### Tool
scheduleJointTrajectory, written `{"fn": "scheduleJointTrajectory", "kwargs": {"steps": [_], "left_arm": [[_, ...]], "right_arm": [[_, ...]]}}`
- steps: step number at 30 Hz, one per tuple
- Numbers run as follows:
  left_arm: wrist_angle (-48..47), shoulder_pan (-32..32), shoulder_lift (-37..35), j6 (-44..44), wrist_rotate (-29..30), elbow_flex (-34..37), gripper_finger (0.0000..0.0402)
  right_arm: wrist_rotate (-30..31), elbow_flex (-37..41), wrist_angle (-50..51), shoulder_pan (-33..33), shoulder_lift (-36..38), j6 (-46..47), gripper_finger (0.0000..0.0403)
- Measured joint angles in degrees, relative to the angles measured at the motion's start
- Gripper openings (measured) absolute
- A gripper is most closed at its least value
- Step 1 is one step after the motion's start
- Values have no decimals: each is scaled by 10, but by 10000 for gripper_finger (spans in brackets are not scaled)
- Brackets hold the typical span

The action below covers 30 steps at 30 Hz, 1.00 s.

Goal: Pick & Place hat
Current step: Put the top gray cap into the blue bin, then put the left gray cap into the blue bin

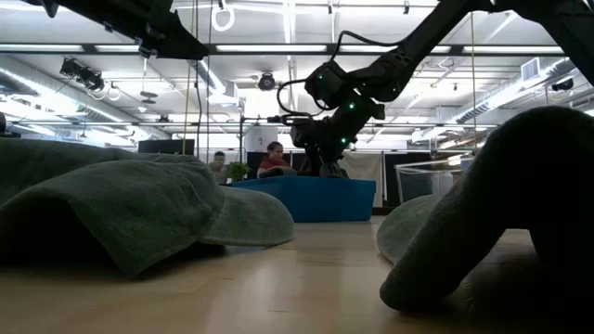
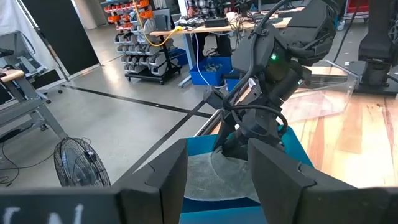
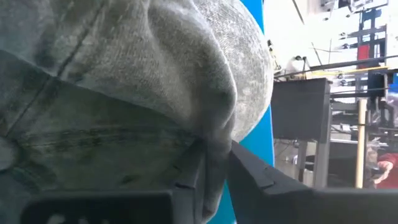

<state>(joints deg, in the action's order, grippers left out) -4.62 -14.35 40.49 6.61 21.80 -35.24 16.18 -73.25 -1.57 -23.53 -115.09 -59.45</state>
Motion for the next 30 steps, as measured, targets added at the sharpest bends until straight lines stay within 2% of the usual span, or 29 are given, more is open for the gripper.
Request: {"fn": "scheduleJointTrajectory", "kwargs": {"steps": [5, 11, 18, 25, 28, 30], "left_arm": [[0, 0, 0, 0, 0, 0, 172], [-2, 0, 0, 0, 0, 0, 172], [-17, 0, 0, -1, 0, 0, 172], [-36, 0, 0, -27, 0, 0, 172], [-48, 1, 0, -43, -2, 0, 172], [-51, 4, 0, -47, -28, 0, 172]], "right_arm": [[41, -21, 31, 2, 0, 5, 109], [81, -85, 161, 29, 6, 12, 154], [88, -165, 297, 71, 9, 79, 163], [17, -199, 353, 118, 9, 155, 150], [-36, -199, 357, 152, 14, 214, 146], [-78, -200, 349, 178, 15, 272, 146]]}}
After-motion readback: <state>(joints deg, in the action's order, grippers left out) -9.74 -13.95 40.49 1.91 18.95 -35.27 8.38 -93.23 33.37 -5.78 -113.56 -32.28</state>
